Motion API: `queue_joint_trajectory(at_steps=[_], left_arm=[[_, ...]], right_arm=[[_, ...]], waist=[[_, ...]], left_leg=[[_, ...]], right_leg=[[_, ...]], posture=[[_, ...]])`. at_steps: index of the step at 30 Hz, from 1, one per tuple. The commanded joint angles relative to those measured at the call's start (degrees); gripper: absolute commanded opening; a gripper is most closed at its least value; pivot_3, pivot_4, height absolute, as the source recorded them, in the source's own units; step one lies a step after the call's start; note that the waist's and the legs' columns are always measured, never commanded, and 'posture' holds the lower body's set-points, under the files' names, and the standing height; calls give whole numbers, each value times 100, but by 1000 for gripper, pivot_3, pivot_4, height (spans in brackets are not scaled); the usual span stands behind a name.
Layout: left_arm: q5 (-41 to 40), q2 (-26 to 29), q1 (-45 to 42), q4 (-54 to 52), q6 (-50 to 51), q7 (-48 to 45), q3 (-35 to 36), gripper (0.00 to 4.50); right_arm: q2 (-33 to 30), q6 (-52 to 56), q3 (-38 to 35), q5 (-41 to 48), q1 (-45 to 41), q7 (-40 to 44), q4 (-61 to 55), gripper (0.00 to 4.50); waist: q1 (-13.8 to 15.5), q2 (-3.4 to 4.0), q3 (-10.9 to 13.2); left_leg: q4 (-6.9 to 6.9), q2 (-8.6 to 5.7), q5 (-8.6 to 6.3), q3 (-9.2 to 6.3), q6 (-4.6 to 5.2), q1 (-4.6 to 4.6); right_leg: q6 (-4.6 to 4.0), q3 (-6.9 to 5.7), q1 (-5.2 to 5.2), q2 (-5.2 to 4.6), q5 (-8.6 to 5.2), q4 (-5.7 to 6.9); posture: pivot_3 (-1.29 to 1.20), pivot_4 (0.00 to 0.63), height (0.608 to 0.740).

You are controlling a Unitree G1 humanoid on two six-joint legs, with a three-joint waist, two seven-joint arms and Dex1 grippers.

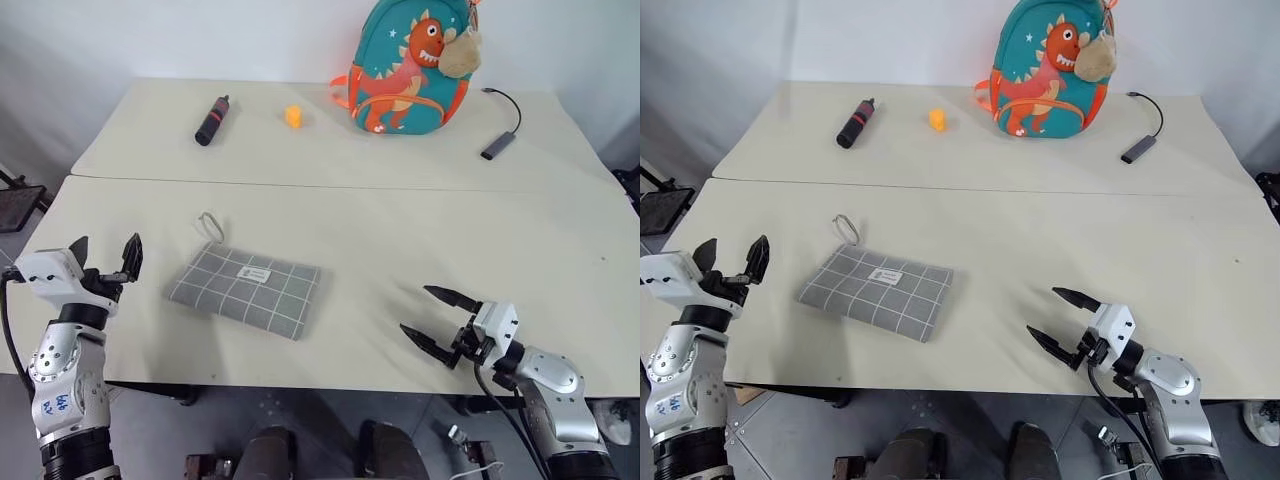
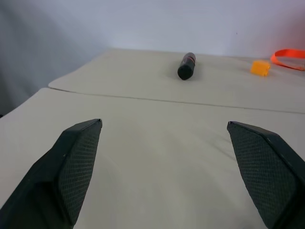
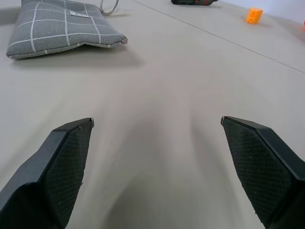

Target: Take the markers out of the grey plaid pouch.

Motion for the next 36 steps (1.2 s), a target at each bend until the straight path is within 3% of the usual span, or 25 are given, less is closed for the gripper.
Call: queue_joint_trajectory(at_steps=[1, 5, 7, 13, 19, 25, 36], left_arm=[[114, 172, -2, -43, -18, -48, 19, 4474], [-531, 267, 76, -154, 335, -721, 51, 4474], [-588, 554, 162, 43, 541, -1204, 2, 4500], [-967, 1717, -51, 813, 1649, -2801, -192, 4500], [-866, 2974, -446, 1839, 2408, -4661, -775, 4500], [-781, 3087, -1127, 2555, 2931, -5015, -1116, 4500], [-836, 2980, -1458, 2220, 4536, -5510, -1978, 4500]], right_arm=[[-24, -41, -82, 56, 8, -24, -193, 4500], [-69, 457, 15, 249, -92, -39, -589, 4500], [-204, 1019, 251, 332, -188, 43, -1116, 4092], [-355, 2495, 1351, 189, -953, 93, -2329, 2114], [422, 2840, 2449, -675, -2333, -184, -1732, 29], [932, 2406, 2684, -1155, -2897, -265, -765, 29], [945, 2470, 2987, -1860, -3204, -199, -204, 29]], waist=[[-3, 0, 0], [-2, 0, 0], [-31, 0, 0], [-121, 1, 0], [-159, -5, -1], [-145, -6, -1], [-288, -11, -2]], left_leg=[[0, 0, 0, 0, 0, 0], [1, 2, 0, -1, 0, -1], [0, 8, 0, -2, 0, -1], [9, 19, -8, -5, -16, 0], [11, 24, -10, 1, -22, -30], [10, 21, -11, 40, -22, -34], [15, 25, -12, 66, -24, -31]], right_leg=[[0, 0, 0, 1, 0, 0], [0, 0, 0, 0, 0, 0], [0, 1, -2, 0, 0, 1], [-12, 9, -9, 35, -6, 6], [-25, 36, -74, 46, -10, 40], [-33, 41, -93, 45, -14, 64], [-35, 43, -98, 45, -16, 78]], posture=[[0, 150, 740], [0, 150, 740], [0, 150, 740], [0, 150, 740], [0, 150, 740], [0, 150, 740], [0, 150, 740]])
